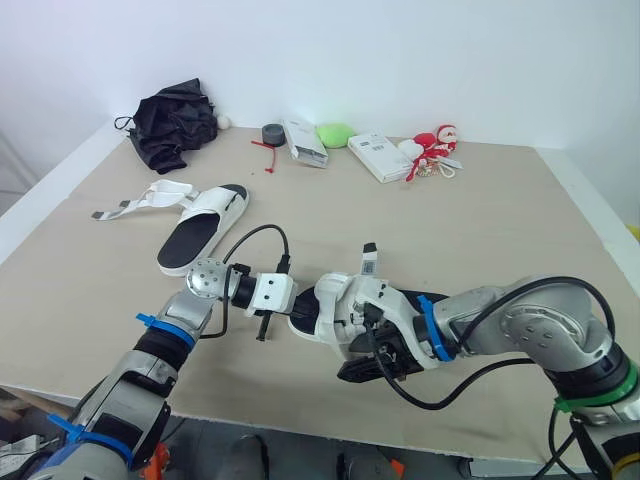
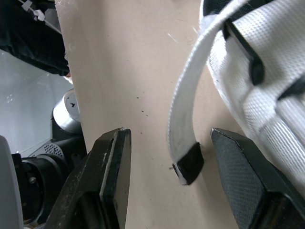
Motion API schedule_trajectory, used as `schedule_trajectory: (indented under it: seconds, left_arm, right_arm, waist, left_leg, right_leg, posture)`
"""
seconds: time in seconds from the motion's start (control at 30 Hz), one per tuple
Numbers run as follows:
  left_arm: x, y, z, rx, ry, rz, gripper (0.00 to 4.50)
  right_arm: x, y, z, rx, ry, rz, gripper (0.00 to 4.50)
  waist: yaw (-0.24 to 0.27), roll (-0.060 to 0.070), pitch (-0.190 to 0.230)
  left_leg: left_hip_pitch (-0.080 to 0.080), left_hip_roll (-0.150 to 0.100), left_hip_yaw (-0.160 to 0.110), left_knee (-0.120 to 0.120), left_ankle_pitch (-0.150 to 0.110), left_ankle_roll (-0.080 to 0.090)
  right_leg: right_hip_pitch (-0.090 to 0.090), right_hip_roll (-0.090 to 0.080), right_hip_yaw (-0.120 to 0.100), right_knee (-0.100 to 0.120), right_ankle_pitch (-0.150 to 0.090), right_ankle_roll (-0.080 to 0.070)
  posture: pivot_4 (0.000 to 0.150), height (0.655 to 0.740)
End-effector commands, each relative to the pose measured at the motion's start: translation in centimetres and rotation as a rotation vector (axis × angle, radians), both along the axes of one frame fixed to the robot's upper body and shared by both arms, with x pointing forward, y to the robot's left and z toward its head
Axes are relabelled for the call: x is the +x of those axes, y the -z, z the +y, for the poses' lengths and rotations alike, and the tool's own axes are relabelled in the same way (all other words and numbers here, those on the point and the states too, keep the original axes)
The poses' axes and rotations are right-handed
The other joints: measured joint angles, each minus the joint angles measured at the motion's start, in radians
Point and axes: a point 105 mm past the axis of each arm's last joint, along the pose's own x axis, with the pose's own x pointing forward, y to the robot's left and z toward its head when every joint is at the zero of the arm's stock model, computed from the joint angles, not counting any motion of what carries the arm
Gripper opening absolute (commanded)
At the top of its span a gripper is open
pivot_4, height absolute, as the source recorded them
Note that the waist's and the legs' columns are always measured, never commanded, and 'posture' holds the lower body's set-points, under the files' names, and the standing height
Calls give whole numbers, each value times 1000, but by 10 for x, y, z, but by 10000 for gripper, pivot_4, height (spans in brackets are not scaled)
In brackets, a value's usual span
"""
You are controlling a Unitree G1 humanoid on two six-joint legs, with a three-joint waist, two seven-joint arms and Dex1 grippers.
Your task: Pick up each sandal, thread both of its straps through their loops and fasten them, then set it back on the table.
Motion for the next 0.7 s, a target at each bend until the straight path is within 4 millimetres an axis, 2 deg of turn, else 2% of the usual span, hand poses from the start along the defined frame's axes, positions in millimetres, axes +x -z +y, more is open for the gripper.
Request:
schedule_trajectory:
  seconds: [0.03,0.07,0.17,0.23,0.27,0.3,0.33,0.5,0.6,0.7]
  left_arm:
    - [-25,57,8,201,38,178,0]
    - [-24,57,8,200,37,178,0]
    - [-24,57,5,194,39,175,0]
    - [-23,56,4,191,39,173,0]
    - [-23,56,4,190,39,173,0]
    - [-23,56,3,190,40,172,0]
    - [-22,56,3,190,40,171,0]
    - [-21,55,2,192,41,165,0]
    - [-20,55,3,194,40,162,0]
    - [-19,55,4,195,39,160,0]
  right_arm:
    - [7,-9,0,0,10,-30,29310]
    - [7,-9,0,-4,13,-28,29310]
    - [9,-8,0,-14,29,-31,21741]
    - [11,-7,-1,-19,42,-40,13645]
    - [12,-7,-1,-20,45,-42,7307]
    - [12,-7,-2,-19,47,-43,2817]
    - [12,-7,-1,-17,48,-43,308]
    - [10,-11,-2,17,41,-20,308]
    - [6,-18,1,94,30,36,308]
    - [6,-42,8,280,14,109,308]
  waist:
    - [0,0,0]
    - [1,0,0]
    - [0,0,0]
    - [1,0,0]
    - [1,0,0]
    - [1,0,0]
    - [2,0,0]
    - [3,0,0]
    - [3,0,0]
    - [3,0,0]
  left_leg:
    - [0,0,0,0,0,0]
    - [0,-1,0,0,-1,0]
    - [0,0,-1,0,-1,0]
    - [0,0,-1,0,-1,0]
    - [-1,-1,-1,0,-1,0]
    - [-1,-1,-1,0,-1,0]
    - [-1,-1,-1,0,-1,0]
    - [-2,-3,-2,1,-1,0]
    - [-3,-7,-2,2,-1,0]
    - [-4,-7,-2,2,-1,0]
  right_leg:
    - [0,0,0,0,0,0]
    - [0,0,-1,0,0,0]
    - [0,0,-1,0,0,0]
    - [0,0,-1,0,-1,0]
    - [0,0,-1,0,-1,1]
    - [0,-1,-1,0,-2,2]
    - [0,-1,-1,0,-2,2]
    - [-4,-4,-2,0,-3,4]
    - [-4,-6,-1,0,-3,4]
    - [-4,-6,-1,0,-1,6]
  posture:
    - [1500,7380]
    - [1500,7380]
    - [1500,7380]
    - [1500,7380]
    - [1500,7380]
    - [1500,7380]
    - [1500,7380]
    - [1500,7380]
    - [1500,7380]
    - [1500,7380]
